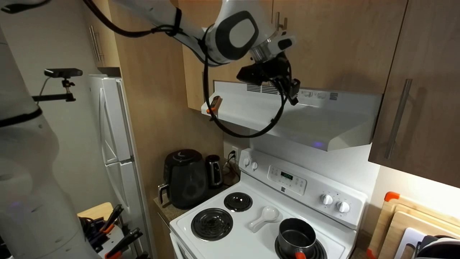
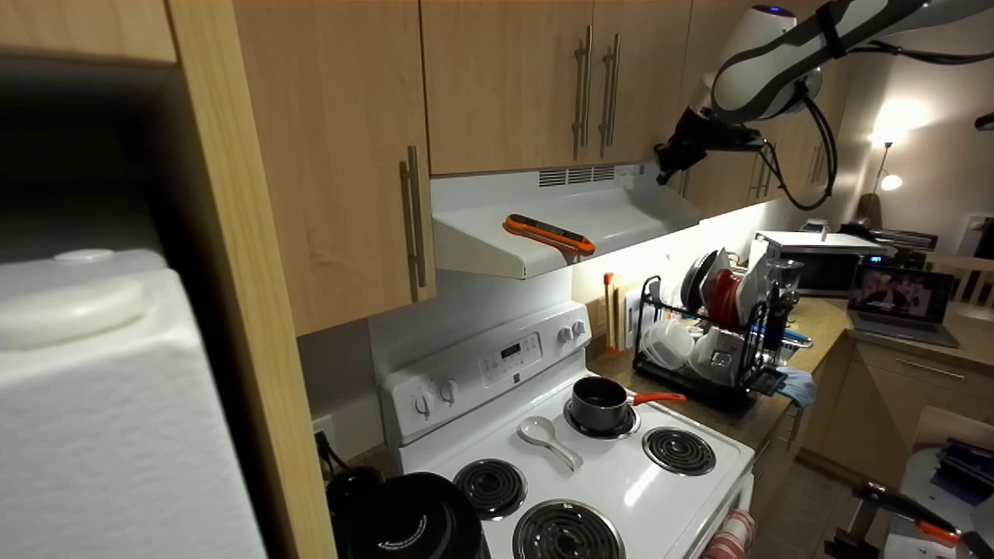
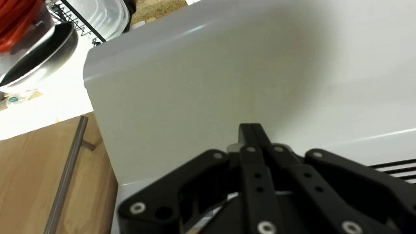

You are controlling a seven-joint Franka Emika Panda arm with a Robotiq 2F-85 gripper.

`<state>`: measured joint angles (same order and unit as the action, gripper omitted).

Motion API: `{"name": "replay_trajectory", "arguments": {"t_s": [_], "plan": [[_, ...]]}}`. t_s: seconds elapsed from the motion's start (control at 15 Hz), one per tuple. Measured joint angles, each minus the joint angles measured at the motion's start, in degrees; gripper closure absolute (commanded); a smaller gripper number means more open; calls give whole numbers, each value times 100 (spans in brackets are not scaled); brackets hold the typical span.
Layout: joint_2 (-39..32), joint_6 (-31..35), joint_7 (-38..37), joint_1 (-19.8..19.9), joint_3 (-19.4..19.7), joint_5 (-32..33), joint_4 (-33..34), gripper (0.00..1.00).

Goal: Turn off the light of the oven filter

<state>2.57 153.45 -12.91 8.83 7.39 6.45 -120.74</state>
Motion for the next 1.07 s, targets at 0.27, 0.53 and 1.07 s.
{"name": "replay_trajectory", "arguments": {"t_s": [0.27,0.53,1.07], "plan": [[486,-141,0,11,11,326,-449,100],[909,-360,0,11,-52,369,-864,100],[1654,-1034,0,-7,-325,334,-1345,100]]}}
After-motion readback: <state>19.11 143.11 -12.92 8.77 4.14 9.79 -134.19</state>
